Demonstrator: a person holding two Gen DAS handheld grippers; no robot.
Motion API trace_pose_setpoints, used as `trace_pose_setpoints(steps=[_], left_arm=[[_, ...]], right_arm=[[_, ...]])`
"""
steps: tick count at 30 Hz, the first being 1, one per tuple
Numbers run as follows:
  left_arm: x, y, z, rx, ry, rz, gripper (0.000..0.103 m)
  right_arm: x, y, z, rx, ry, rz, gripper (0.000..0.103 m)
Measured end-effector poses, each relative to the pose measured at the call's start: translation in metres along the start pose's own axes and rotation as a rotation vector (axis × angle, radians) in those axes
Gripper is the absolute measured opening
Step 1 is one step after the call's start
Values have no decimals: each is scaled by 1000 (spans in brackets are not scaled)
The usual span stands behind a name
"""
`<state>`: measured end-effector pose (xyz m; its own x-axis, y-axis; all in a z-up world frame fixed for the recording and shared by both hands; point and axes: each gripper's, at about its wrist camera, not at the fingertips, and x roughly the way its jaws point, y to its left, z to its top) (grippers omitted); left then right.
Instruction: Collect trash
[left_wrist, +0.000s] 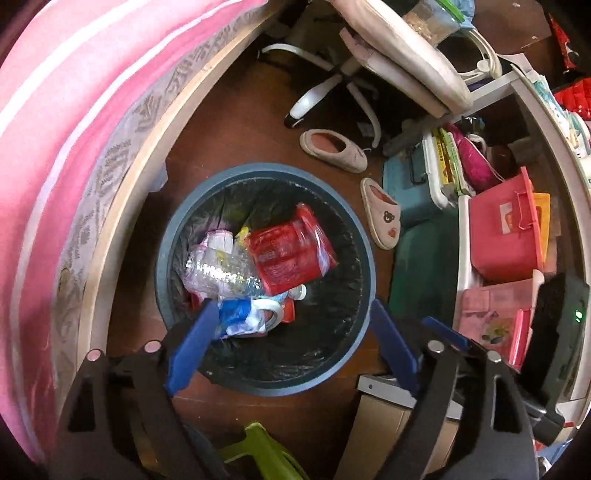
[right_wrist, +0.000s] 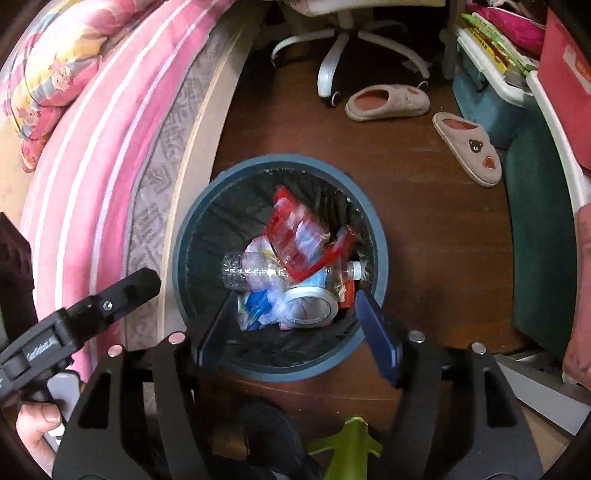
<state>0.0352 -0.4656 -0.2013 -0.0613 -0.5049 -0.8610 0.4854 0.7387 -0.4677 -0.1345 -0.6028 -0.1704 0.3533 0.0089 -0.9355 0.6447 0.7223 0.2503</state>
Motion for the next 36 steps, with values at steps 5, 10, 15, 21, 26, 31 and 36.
trace_pose_setpoints(steps=[5,10,15,21,26,31,36], left_arm=[[-38,-4,-1,13,-86,22,84],[-124,4,-10,-18,-291,48,88],[-215,26,-34,-102,-478,193,88],[-313,76,-80,-296,-622,312,89],[-384,105,-133,-408,-748,407,93],[-424,123,-178,-464,-813,451,95],[-446,130,-214,-485,-854,454,96]], right_arm=[[-38,13,4,-11,-102,85,78],[-94,70,6,-135,-247,209,88],[-145,154,-1,-332,-331,390,91],[-178,241,-28,-536,-332,531,93],[-195,297,-66,-661,-333,596,93],[-209,334,-111,-744,-316,620,94],[-228,355,-157,-817,-305,603,94]])
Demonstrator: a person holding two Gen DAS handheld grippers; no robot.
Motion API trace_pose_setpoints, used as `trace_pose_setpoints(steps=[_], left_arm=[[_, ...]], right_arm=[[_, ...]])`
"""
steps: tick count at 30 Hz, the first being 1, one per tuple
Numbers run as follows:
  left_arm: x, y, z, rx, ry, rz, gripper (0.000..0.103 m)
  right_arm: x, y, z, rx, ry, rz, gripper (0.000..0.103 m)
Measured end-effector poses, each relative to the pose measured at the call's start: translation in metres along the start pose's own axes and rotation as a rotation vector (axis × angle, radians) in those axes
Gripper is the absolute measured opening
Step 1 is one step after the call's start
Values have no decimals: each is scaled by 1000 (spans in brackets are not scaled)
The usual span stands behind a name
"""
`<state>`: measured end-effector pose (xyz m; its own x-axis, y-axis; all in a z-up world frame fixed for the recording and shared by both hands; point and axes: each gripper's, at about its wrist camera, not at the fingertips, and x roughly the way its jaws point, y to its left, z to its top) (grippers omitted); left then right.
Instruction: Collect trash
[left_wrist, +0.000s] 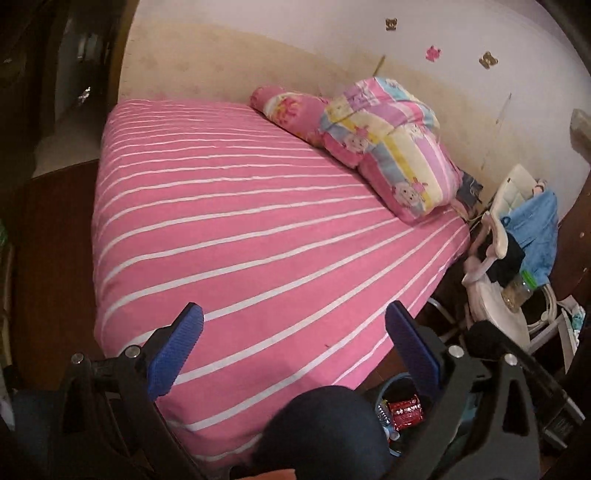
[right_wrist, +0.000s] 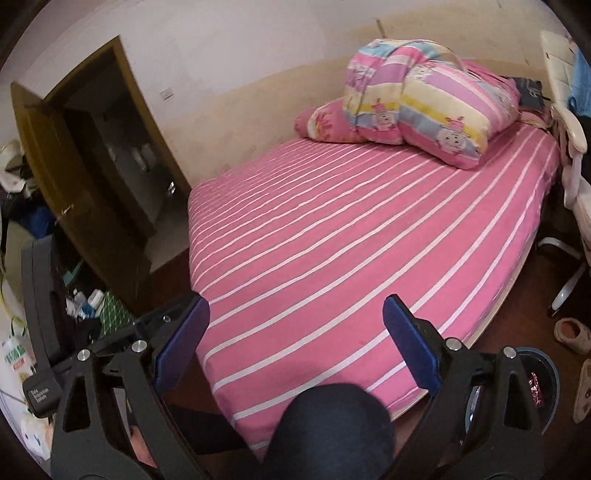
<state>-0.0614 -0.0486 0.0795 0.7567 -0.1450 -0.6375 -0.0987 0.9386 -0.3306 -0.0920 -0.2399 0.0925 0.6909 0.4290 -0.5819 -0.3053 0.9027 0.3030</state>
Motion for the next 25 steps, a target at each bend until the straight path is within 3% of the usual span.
trace_pose_setpoints(steps=[8,12,16,25], left_arm=[[-38,26,1,-17,-52,-3,97],[-47,33,4,-15,-69,-26,98],[-55,30,3,13,-88,-1,98],[-15,30,13,20,-14,24,98]], right_arm=[[-10,53,-11,-76,-1,6,94],[-16,62,-11,-87,-13,10,94],[-21,60,-8,-99,-22,14,94],[1,44,-4,-106,-1,-33,97]])
